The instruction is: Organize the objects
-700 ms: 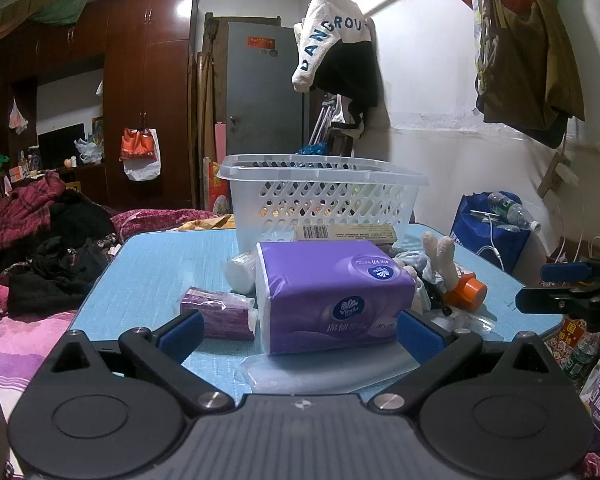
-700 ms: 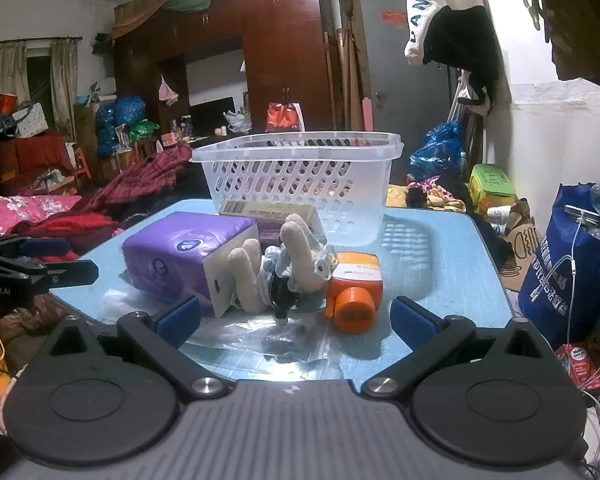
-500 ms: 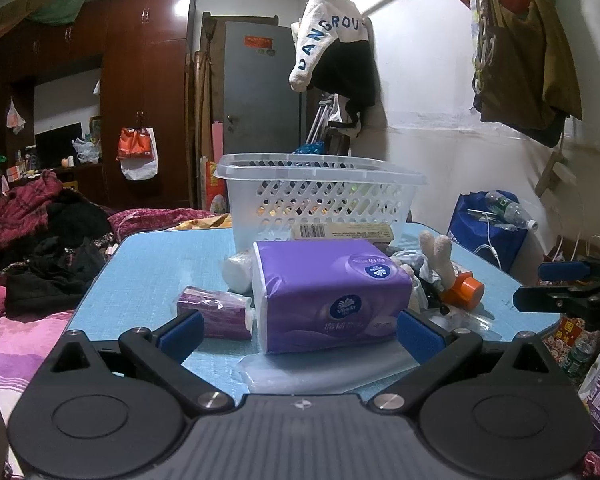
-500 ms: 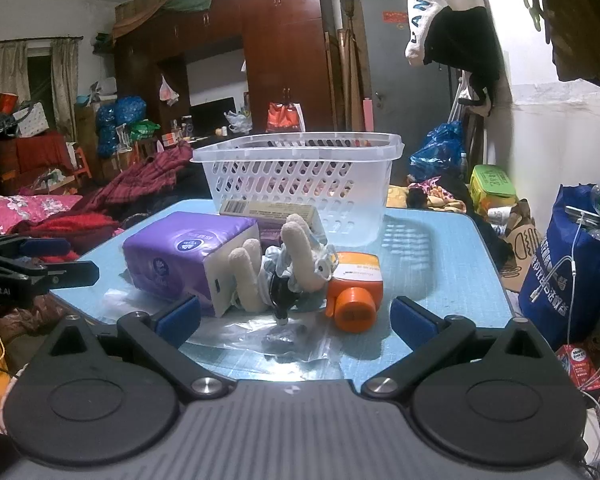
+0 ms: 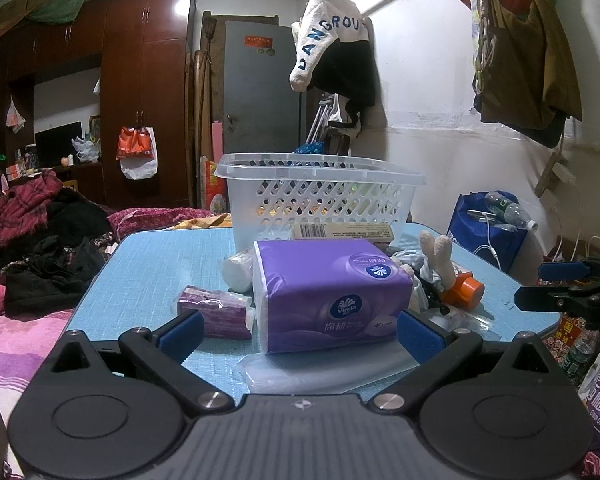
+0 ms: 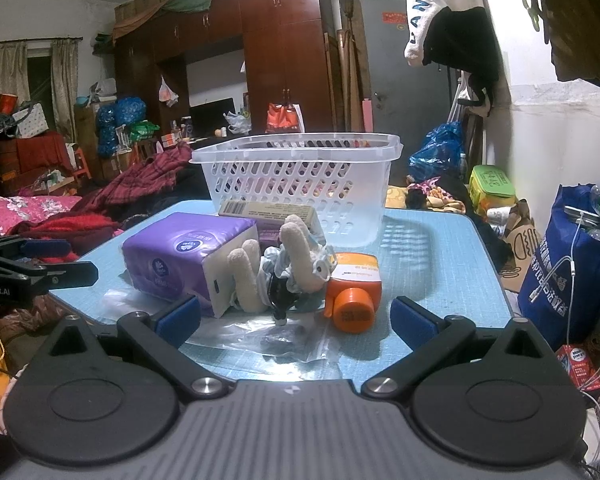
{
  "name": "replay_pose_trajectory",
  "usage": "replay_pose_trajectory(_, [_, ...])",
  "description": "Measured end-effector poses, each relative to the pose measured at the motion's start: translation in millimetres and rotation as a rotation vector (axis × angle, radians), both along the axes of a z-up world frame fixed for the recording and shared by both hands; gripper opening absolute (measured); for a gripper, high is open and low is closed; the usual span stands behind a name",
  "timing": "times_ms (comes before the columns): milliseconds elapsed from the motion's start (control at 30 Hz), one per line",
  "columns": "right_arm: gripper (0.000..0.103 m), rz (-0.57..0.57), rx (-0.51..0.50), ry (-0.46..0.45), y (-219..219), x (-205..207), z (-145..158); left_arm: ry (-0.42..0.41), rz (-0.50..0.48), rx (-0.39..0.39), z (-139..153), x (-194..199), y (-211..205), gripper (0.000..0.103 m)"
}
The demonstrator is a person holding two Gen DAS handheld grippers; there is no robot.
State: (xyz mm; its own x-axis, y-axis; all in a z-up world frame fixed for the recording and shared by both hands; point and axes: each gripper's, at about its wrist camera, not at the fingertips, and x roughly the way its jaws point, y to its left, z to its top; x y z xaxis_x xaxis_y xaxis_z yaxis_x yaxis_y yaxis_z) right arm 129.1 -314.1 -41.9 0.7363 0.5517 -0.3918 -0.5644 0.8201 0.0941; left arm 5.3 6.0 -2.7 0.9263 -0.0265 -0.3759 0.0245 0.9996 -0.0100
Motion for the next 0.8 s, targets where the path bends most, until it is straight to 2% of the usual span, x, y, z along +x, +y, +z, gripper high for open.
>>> replay_pose_trajectory(800, [0.103,0.0,0.001,-0.001,-0.6,0.1,0.6,0.001,-0.005,0.0,-1.7,1.3,-1.4,0.103])
